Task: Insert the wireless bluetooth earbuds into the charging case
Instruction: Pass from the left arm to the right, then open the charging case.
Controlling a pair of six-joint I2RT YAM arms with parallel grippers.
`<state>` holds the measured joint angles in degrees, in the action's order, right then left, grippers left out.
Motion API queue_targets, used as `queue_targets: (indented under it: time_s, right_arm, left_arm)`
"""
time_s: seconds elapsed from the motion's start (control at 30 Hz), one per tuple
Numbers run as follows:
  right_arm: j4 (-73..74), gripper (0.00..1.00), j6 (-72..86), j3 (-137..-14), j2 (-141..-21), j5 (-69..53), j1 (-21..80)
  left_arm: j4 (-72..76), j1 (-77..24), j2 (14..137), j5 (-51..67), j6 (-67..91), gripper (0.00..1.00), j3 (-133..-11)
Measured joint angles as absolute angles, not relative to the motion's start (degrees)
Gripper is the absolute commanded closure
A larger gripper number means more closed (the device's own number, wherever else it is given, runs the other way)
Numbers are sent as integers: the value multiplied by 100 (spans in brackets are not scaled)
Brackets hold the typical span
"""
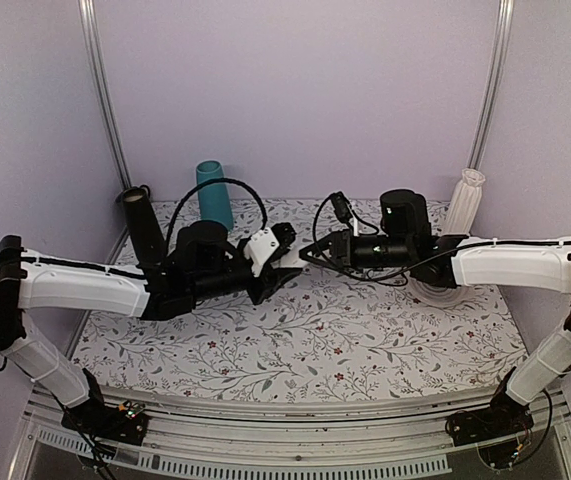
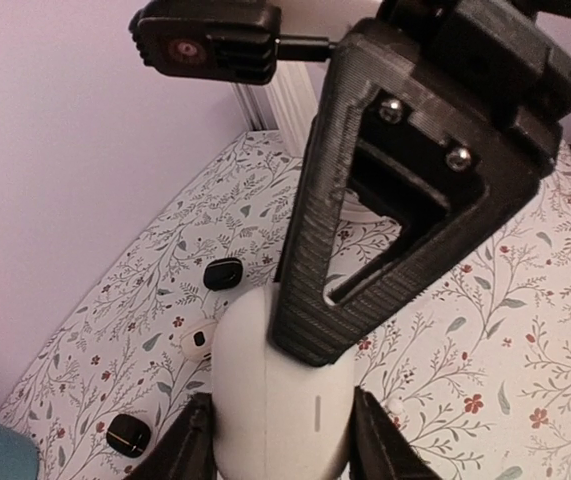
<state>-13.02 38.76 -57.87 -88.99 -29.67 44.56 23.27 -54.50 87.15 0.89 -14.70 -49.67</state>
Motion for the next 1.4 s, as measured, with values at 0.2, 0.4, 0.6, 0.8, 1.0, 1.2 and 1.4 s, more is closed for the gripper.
queue_targets:
  time_s: [0.2,0.4,0.6,0.8,1.0,1.2,1.4]
  right_arm:
    - [-1234,97,3680,-5793,-8875,-2980,4471]
    - [-707,97,3089,-5979,-8733,-3055,4475]
    - [119,97,2139,-6366,-8554,-3216,4499]
    - [823,97,1323,-6536,-8355,-3273,4499]
    - [1240,97,814,-6608,-8173,-3446,4506]
    - [1284,97,628,-6622,-8055,-3555,4547]
    - [1219,97,622,-6619,-7955,-3686,4633]
  left_arm:
    - [2320,-5461,8733,292,-1380,30,-5011]
    - [2095,-5428,8637,779,-1260,31,-5011]
    - [1747,-5124,8193,1900,-886,32,-5011]
    - [1500,-4639,7944,3463,-368,35,-5015]
    - [1308,-4335,8031,4729,143,39,-5133]
    - [1431,-4309,8294,5308,744,43,-5293]
    - [1811,-4289,8458,5457,1406,44,-5299]
